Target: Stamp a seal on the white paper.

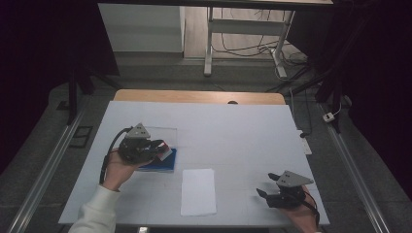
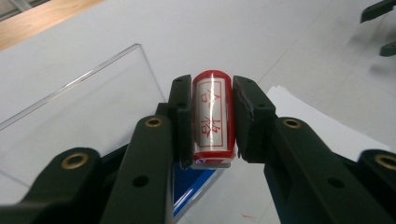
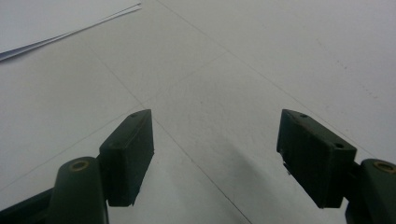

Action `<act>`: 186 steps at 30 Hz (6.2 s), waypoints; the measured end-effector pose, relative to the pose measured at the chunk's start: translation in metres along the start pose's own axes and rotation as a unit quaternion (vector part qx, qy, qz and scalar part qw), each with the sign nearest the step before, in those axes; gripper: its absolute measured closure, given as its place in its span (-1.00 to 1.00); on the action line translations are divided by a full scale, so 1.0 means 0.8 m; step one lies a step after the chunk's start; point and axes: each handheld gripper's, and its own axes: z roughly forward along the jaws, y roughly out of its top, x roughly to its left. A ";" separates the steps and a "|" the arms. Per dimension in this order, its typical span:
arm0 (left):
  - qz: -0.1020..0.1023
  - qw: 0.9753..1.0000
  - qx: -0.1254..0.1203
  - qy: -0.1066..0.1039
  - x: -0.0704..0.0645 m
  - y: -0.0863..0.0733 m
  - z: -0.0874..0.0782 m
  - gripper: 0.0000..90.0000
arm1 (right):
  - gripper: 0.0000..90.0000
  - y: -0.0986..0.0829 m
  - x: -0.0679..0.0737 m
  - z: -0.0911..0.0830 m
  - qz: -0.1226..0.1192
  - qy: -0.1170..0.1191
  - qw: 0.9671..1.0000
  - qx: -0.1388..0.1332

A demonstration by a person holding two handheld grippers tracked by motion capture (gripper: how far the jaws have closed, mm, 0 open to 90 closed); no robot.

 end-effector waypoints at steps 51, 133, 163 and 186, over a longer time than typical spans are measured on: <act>0.098 0.991 0.044 -0.075 -0.086 0.016 0.061 0.55 | -0.39 -0.001 0.001 0.002 -0.003 0.002 1.000 0.005; 0.145 0.976 0.138 -0.091 -0.123 -0.006 0.125 0.56 | -0.39 -0.002 0.001 0.004 -0.004 0.003 1.000 0.009; 0.146 0.974 0.153 -0.080 -0.128 -0.007 0.131 0.57 | -0.39 0.000 0.004 0.006 -0.007 0.004 1.000 0.011; 0.147 0.975 0.147 -0.081 -0.128 -0.010 0.131 0.57 | -0.39 0.001 0.004 0.005 -0.007 0.004 1.000 0.008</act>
